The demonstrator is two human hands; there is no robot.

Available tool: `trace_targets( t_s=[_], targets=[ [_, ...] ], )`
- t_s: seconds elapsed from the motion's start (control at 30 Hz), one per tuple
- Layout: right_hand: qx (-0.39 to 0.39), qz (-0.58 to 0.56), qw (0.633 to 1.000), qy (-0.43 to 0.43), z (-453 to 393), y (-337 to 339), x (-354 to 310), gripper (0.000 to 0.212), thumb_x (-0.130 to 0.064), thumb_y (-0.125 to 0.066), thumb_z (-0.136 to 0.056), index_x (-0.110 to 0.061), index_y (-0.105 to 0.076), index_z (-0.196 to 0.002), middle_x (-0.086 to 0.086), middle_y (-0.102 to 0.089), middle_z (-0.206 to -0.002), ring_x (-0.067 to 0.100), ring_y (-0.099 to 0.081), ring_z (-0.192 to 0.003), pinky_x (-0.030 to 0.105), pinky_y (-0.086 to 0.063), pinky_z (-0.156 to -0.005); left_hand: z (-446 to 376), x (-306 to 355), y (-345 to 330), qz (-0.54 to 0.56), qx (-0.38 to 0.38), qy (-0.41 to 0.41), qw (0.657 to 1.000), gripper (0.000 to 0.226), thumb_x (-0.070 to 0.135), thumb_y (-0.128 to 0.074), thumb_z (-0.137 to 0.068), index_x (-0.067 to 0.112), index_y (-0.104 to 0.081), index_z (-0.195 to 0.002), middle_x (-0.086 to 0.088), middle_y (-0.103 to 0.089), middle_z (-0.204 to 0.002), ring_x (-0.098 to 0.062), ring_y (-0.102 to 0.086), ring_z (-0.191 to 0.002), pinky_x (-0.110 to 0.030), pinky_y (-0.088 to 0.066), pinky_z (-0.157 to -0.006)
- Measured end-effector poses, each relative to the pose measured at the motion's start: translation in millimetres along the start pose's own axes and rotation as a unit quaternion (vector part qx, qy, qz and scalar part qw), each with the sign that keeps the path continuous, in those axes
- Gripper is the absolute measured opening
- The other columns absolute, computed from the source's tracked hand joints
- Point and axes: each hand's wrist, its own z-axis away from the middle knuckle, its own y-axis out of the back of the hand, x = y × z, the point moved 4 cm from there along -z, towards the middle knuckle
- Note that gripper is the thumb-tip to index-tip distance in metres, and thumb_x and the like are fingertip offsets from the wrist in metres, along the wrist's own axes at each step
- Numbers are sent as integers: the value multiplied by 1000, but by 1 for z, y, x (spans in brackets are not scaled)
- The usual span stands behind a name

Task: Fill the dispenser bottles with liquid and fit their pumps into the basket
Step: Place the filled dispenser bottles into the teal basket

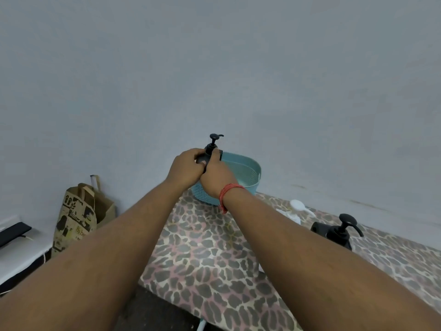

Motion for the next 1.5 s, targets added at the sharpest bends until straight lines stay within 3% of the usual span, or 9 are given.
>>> trace_targets(
  t_s=[0.17,0.33,0.53,0.63,0.73,0.8,1.1,1.2,1.5],
  targets=[
    [-48,88,995,-8,-1,-7,2,52,-5,-34,-99,-3,-24,-150,20,-63,-121,32,-61,-98,37,-42,-72,2,-20,-6,-49,-3,5,999,37,10,-55,-97,18,-64,-132,-5,-66,-131,-15,-58,-110,-22,-38,-88],
    [-111,135,983,-52,-5,-3,-6,56,-6,-33,-104,1,-11,-155,27,-51,-140,38,-54,-126,46,-44,-100,0,-17,-10,-113,-27,5,993,37,18,-47,-103,23,-59,-138,-17,-61,-123,-35,-58,-116,-40,-47,-94],
    [-7,124,991,53,25,21,-5,64,-14,-37,-102,-9,-7,-159,18,-34,-155,31,-40,-139,45,-38,-111,21,5,-6,-112,-19,9,994,28,22,-41,-104,10,-54,-125,-16,-55,-128,-41,-45,-131,-53,-41,-103],
    [76,68,988,115,64,34,-13,62,-12,-40,-100,-12,-17,-157,15,-34,-156,29,-42,-139,45,-42,-110,47,19,0,-52,47,-29,997,19,19,-42,-103,17,-55,-117,6,-56,-110,-41,-44,-132,-54,-40,-104],
    [118,50,980,150,118,36,-11,63,-6,-42,-98,-13,-21,-156,8,-33,-159,23,-38,-143,40,-40,-113,83,27,-4,-18,55,-23,998,41,27,-41,-106,26,-46,-146,-1,-44,-154,-25,-23,-151,-41,-24,-117],
    [139,54,977,153,153,36,-5,65,-5,-45,-97,-14,-21,-157,4,-28,-162,18,-33,-146,32,-34,-117,106,31,-8,-7,46,-1,999,50,34,-41,-107,20,-35,-155,-3,-32,-162,-17,-17,-153,-36,-18,-119],
    [238,11,968,76,254,64,33,58,-12,-49,-98,-20,-31,-152,-2,-34,-159,12,-33,-144,20,-27,-113,191,76,-20,102,-36,48,993,59,52,-39,-104,30,-26,-158,2,-29,-163,-19,-29,-148,-36,-26,-115],
    [270,-46,961,20,274,73,50,51,-9,-52,-95,-18,-39,-143,0,-44,-147,18,-41,-136,28,-38,-109,206,96,-28,126,-75,59,987,60,53,-38,-104,32,-25,-158,1,-29,-163,-20,-31,-148,-40,-27,-118],
    [157,-175,969,-70,269,65,76,62,-3,-52,-90,-16,-35,-147,4,-46,-139,22,-53,-124,31,-45,-101,210,134,-75,121,-144,74,979,55,40,-36,-108,25,-22,-159,1,-28,-164,-18,-29,-148,-31,-25,-114]
  ],
)
